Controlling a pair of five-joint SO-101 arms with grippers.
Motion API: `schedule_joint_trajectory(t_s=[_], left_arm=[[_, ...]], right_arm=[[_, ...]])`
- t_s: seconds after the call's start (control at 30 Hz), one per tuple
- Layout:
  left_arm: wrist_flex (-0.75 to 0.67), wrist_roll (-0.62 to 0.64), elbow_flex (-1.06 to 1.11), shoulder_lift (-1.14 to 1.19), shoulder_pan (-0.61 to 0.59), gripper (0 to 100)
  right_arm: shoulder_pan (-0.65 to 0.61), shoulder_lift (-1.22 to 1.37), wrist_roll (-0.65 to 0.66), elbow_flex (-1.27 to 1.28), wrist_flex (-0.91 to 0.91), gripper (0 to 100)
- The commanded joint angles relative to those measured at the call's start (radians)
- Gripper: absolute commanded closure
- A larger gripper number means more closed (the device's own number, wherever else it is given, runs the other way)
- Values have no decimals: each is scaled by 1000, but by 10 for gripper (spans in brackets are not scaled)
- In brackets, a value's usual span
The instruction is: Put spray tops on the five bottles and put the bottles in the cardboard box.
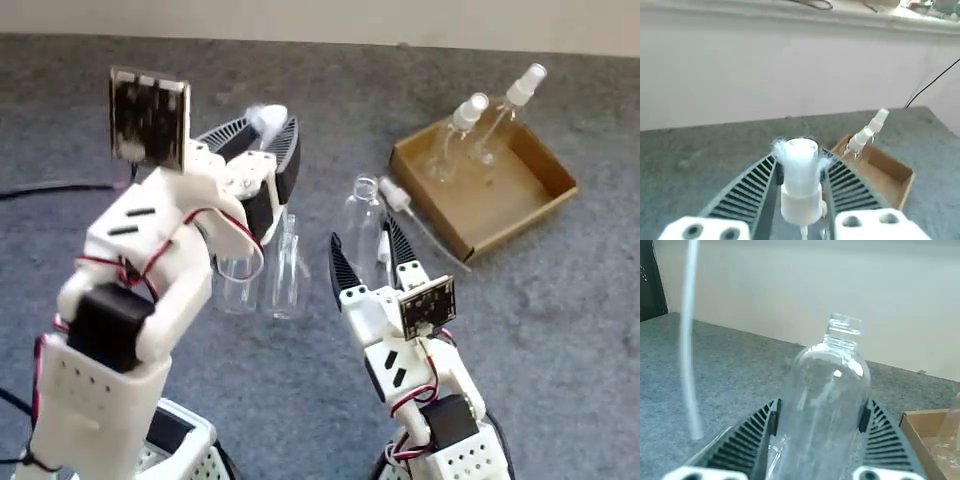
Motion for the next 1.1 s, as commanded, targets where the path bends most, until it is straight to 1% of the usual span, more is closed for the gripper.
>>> schedule_joint_trajectory(t_s=[0.0, 0.07, 0.1, 0.4, 0.57, 0.7, 0.83, 0.9, 0.97, 1.07], left_arm=[[-310, -11, 229, -165, 54, 995], [-368, -11, 285, -217, 71, 995], [-376, -11, 289, -237, 71, 995], [-382, -8, 295, -352, 70, 995], [-388, -11, 297, -381, 68, 995], [-489, -11, 341, -381, 54, 995], [-701, -9, 447, -378, -33, 995], [-779, -5, 487, -386, -64, 995], [-802, -5, 493, -386, -68, 995], [-772, -5, 492, -383, -68, 995]], right_arm=[[-5, -4, 35, 120, -24, 835], [-5, -4, 92, 122, -16, 835], [-5, -4, 120, 122, -1, 835], [-7, -4, 285, 122, 45, 835], [-7, -4, 299, 122, 47, 835], [-12, -13, 299, 124, 76, 835], [-59, -13, 299, 124, 94, 835], [-97, -13, 299, 124, 94, 835], [-124, -13, 302, 124, 96, 835], [-137, -13, 304, 124, 96, 835]])
